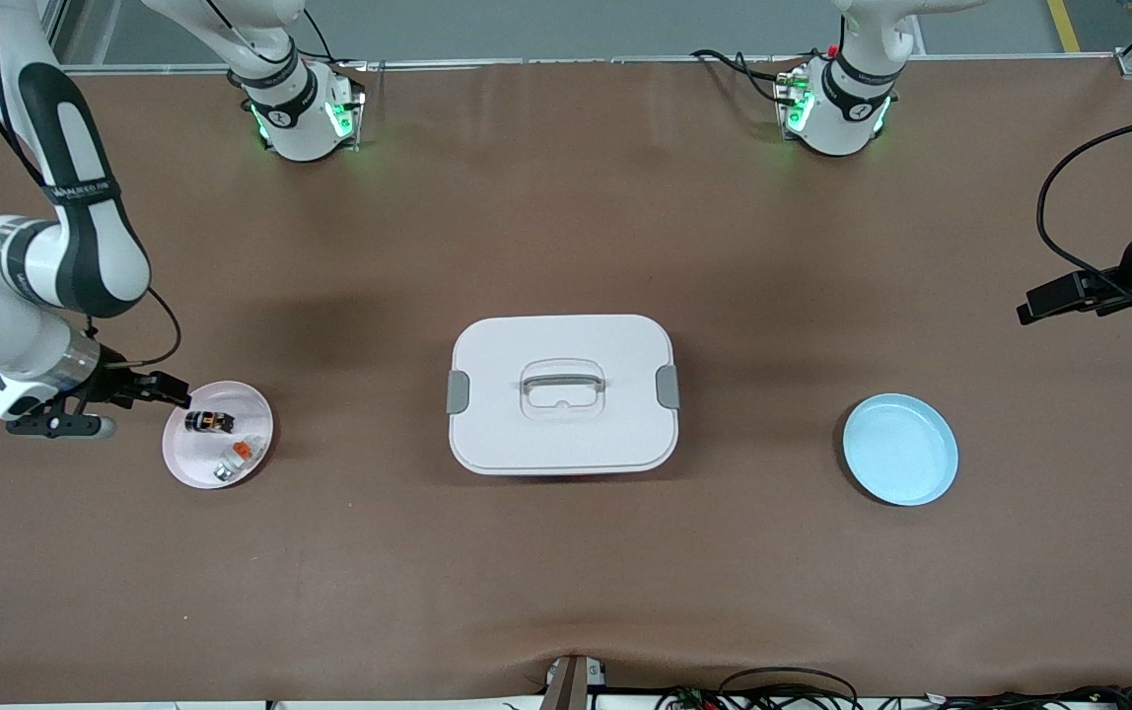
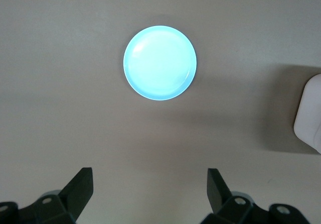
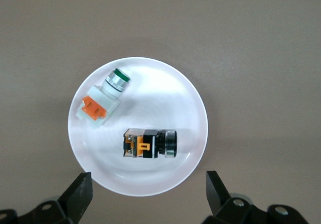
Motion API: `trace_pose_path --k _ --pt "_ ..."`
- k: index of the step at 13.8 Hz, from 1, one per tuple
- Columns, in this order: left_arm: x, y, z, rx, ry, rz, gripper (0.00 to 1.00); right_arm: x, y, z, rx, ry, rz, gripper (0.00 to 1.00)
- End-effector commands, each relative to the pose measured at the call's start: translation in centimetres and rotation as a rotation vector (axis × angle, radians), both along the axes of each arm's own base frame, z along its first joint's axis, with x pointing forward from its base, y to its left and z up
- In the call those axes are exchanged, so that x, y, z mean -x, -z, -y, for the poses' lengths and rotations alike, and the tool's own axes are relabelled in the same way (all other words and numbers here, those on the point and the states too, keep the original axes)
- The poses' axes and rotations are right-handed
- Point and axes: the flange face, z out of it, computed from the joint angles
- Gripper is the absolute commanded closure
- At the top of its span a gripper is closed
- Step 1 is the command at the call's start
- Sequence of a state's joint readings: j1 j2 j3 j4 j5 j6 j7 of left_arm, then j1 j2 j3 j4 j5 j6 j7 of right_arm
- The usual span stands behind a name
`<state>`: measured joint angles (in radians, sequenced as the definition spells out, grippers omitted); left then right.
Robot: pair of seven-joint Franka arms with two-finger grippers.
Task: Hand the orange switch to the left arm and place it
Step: 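Lower the right gripper over the white plate onto the black switch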
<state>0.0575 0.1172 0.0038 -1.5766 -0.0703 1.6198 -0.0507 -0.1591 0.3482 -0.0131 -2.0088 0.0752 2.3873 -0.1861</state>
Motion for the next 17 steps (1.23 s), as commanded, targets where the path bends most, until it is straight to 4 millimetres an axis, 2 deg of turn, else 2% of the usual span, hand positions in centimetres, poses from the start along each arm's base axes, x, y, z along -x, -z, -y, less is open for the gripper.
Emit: trace_pose_path --k 1,3,9,17 --pt "0.0 -0.6 0.1 0.013 0.0 0.014 0.0 -0.4 2.2 -0.6 -0.009 0.033 -0.005 0.0" --pt "0.0 -0.6 0.1 0.013 -0.002 0.013 0.0 -0.7 3.1 -1.5 -0.005 0.022 0.004 0.0" --pt "0.0 -0.5 0.1 0.013 -0.003 0.012 0.0 -0.8 6.8 -1.5 -0.004 0.025 -0.017 0.0" --pt "0.0 -0.3 0.1 0.013 -0.003 0.007 0.0 -0.6 9.3 -1.0 -0.006 0.028 -0.047 0.0"
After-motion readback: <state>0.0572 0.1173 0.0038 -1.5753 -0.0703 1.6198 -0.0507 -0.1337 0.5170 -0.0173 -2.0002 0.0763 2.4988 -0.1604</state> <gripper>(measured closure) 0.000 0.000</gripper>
